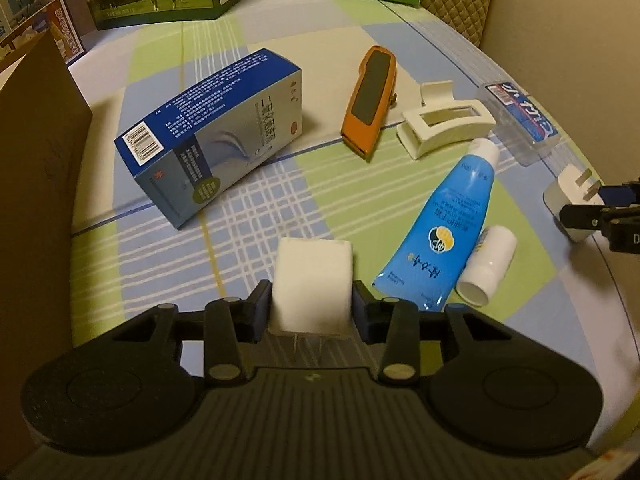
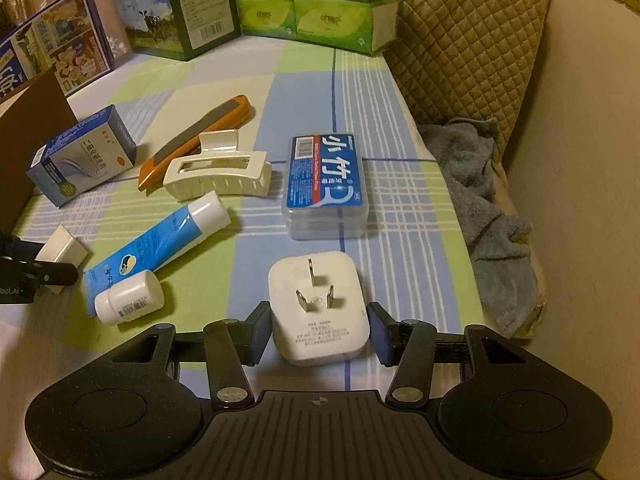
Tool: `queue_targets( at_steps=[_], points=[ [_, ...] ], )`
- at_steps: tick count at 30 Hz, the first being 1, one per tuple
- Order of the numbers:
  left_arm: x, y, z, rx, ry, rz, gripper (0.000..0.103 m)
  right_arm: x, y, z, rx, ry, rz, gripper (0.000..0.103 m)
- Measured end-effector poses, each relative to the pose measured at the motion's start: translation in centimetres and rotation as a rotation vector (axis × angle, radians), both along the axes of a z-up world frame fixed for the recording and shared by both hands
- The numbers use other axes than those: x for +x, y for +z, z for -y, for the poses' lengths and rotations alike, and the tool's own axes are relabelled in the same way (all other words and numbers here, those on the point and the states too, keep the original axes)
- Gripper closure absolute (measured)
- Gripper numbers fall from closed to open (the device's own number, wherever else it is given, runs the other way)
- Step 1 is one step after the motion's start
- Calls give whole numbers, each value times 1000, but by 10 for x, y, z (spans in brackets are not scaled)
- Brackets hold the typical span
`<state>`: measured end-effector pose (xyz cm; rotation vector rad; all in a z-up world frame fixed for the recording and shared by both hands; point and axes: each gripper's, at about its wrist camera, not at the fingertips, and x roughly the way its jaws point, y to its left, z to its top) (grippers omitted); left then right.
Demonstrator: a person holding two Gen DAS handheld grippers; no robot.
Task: Organize rigid objects
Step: 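Carry the charger and plug adapter with both tools into the brown box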
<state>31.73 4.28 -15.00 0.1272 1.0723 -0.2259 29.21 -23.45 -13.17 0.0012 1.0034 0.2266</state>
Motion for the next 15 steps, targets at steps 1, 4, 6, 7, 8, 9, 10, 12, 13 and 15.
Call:
queue_targets(
  at_steps=[1, 4, 6, 7, 8, 9, 10, 12, 13, 15],
  points=[
    [0, 0, 0, 0, 3, 5, 67, 1, -1, -1, -4, 4, 4, 55],
    [-1, -1, 1, 3, 11, 15, 67, 4, -4, -4, -19, 15, 10, 55],
    [-3, -1, 1, 8, 20, 14, 67, 5, -7, -6, -30, 23, 9, 55],
    [-4, 0, 1, 7, 27, 10, 67, 4, -7, -6, -32, 23, 12, 55],
    [-5, 0, 0, 7, 35, 10, 67, 4, -8, -6, -35, 25, 16, 56],
    [-7, 1, -1, 4, 41, 8, 67, 3, -7, -7, -42, 32, 18, 56],
    [-10, 2, -2, 1, 45, 6, 67, 2, -7, -8, -45, 35, 17, 56],
    [-15, 5, -4, -6, 52, 9, 67, 0, -6, -8, -41, 36, 13, 56],
    [-18, 7, -5, -9, 58, 10, 67, -2, -4, -8, -36, 38, 14, 56],
    [-24, 12, -8, -19, 68, 16, 67, -6, 1, -8, -22, 42, 18, 56]
  ],
)
